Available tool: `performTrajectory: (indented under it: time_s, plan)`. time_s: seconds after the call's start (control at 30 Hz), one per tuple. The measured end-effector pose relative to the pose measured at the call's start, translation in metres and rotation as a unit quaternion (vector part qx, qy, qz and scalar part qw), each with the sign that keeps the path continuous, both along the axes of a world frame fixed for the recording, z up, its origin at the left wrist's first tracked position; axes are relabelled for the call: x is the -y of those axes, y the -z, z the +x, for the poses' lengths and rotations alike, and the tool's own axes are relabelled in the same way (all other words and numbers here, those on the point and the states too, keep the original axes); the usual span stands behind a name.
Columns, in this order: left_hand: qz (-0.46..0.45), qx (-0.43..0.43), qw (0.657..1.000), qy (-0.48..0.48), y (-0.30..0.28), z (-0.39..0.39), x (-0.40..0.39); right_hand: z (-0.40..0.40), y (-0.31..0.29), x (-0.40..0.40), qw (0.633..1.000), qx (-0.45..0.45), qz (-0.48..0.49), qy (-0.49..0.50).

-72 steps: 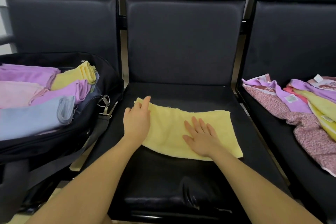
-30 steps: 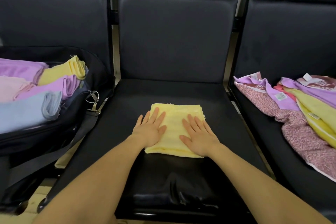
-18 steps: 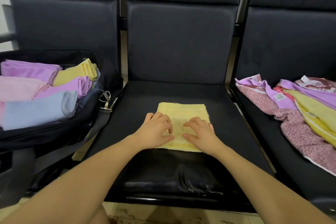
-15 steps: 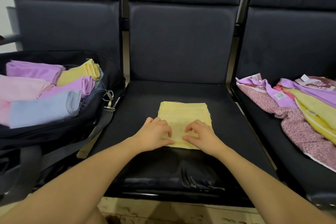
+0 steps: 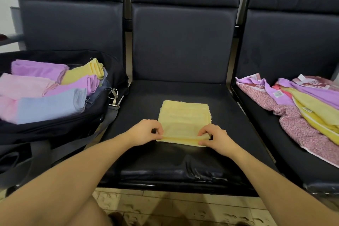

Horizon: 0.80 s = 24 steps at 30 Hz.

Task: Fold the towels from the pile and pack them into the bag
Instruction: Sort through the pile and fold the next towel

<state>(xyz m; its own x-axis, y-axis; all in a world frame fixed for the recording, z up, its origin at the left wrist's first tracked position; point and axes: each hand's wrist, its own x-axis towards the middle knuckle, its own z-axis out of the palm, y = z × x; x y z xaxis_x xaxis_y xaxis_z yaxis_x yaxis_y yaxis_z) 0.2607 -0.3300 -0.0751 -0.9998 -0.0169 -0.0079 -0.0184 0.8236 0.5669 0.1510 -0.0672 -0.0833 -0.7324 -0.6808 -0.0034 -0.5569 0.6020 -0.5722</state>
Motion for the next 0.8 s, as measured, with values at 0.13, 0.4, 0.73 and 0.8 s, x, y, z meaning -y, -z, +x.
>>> performTrajectory:
  time_s: [0.13,0.4,0.73,0.8]
  plan:
    - [-0.158,-0.030,0.985,0.059,0.000,0.001,-0.007,0.002,-0.003,-0.003,0.999,-0.045,-0.002,0.001]
    - [-0.176,-0.030,0.982,0.061,-0.001,0.000,-0.016,0.006,-0.005,-0.004,0.997,-0.054,-0.041,-0.025]
    - [-0.161,0.005,0.985,0.056,0.004,-0.006,-0.020,0.004,-0.002,0.002,0.989,-0.109,0.093,-0.037]
    - [-0.163,0.000,0.986,0.044,0.005,-0.008,-0.023,0.004,-0.003,0.004,0.991,-0.114,0.070,-0.023]
